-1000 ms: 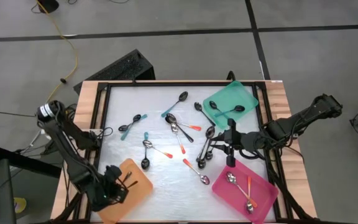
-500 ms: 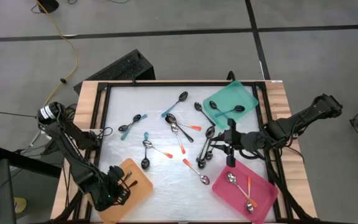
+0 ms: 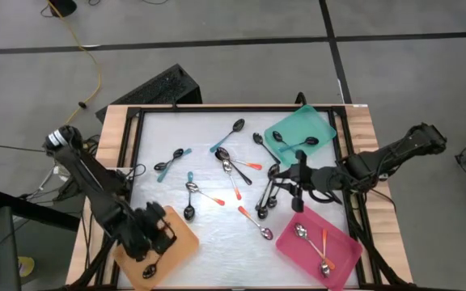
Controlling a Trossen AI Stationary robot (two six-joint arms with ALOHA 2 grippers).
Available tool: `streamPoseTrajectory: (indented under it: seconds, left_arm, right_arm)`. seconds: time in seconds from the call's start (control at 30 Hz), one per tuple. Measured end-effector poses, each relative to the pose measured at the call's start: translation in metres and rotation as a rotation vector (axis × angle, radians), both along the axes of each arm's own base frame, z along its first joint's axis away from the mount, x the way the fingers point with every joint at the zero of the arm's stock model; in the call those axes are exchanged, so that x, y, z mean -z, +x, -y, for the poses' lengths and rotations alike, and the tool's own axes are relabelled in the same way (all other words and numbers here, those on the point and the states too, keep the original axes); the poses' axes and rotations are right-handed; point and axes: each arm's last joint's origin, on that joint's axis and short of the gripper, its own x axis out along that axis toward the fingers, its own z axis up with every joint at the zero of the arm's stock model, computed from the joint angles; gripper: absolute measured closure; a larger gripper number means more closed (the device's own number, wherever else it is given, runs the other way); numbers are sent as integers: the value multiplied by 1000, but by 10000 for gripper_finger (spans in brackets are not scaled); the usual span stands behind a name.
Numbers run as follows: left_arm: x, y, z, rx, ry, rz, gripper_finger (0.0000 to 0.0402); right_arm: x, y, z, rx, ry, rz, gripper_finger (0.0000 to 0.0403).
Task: Sort silverware by color (type)
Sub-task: Put the blue spoon into the blue bin
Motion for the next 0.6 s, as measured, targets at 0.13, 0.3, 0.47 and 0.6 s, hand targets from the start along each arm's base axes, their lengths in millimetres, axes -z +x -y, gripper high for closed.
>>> streamPoseTrajectory:
  seconds: [0.13,0.3,0.47,0.6]
  left_arm:
    - [-27,-3,-30,-3,104,167,248]
    - [-58,-8,-66,-52,337,442,248]
    - [-79,-9,-88,-45,520,577,248]
    - [-91,0,-94,37,582,638,248]
  right_arm:
    - [-1,2,4,20,6,16,285]
    - [-4,6,10,48,17,49,285]
    - [-15,11,10,18,-9,152,285]
    - [-25,14,8,-32,-48,246,285]
